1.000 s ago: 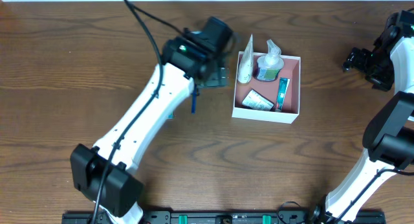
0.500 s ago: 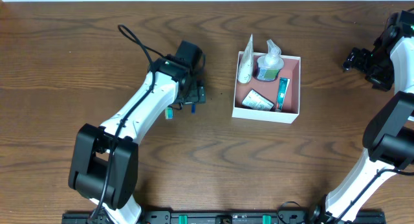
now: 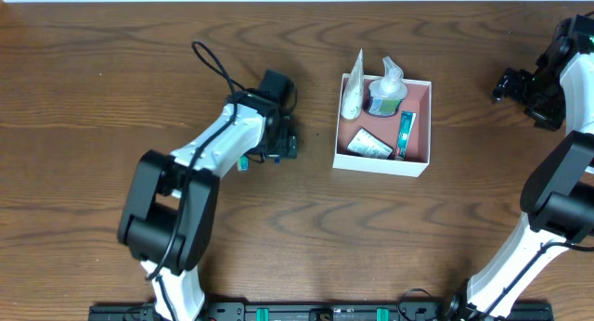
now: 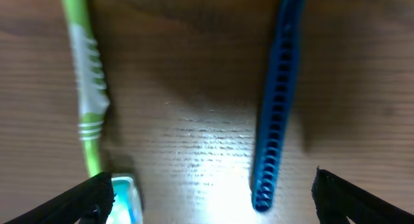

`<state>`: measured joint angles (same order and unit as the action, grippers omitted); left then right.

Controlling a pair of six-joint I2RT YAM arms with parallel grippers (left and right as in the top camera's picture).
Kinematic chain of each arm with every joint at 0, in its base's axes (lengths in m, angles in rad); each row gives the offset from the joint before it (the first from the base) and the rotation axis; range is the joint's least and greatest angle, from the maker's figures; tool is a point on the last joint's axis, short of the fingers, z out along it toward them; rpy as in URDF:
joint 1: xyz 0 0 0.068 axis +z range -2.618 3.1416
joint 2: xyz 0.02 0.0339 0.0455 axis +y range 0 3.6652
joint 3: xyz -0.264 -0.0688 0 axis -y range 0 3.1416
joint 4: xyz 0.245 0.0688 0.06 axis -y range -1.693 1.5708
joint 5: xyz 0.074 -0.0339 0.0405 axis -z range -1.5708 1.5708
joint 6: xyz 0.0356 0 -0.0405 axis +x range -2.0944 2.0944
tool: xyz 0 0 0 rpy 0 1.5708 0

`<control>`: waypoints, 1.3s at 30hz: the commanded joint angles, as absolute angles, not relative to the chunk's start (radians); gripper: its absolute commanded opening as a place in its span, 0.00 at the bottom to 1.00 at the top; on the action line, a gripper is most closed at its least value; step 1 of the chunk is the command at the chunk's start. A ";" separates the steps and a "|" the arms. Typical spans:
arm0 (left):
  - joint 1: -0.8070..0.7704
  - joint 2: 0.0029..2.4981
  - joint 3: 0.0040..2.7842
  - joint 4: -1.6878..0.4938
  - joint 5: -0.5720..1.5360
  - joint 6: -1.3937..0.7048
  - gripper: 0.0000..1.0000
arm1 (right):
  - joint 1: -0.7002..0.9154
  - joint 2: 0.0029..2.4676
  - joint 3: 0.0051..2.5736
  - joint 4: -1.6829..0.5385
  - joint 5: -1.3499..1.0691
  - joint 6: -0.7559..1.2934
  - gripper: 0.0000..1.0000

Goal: Pack container
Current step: 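Move the left gripper to the blue razor and grasp it, then lift the blue razor with the left gripper and drop it into the box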

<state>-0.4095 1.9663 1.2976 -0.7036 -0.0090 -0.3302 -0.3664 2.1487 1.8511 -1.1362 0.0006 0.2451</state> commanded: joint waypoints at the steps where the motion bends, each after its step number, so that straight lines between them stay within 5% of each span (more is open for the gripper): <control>1: -0.413 1.991 1.298 -0.699 -0.009 -0.306 0.98 | -0.373 2.146 1.851 -1.137 0.011 0.254 0.99; 29: -0.456 2.056 1.298 -0.596 -0.012 -0.281 0.96 | -0.373 2.146 1.851 -1.137 0.011 0.254 0.99; 39: -0.456 2.056 1.298 -0.596 -0.044 -0.292 0.49 | -0.373 2.146 1.851 -1.137 0.011 0.254 0.99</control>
<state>-0.4587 2.0106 1.3025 -0.5861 -0.0025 -0.2932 -0.3664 2.1487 1.8511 -1.1362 0.0006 0.2451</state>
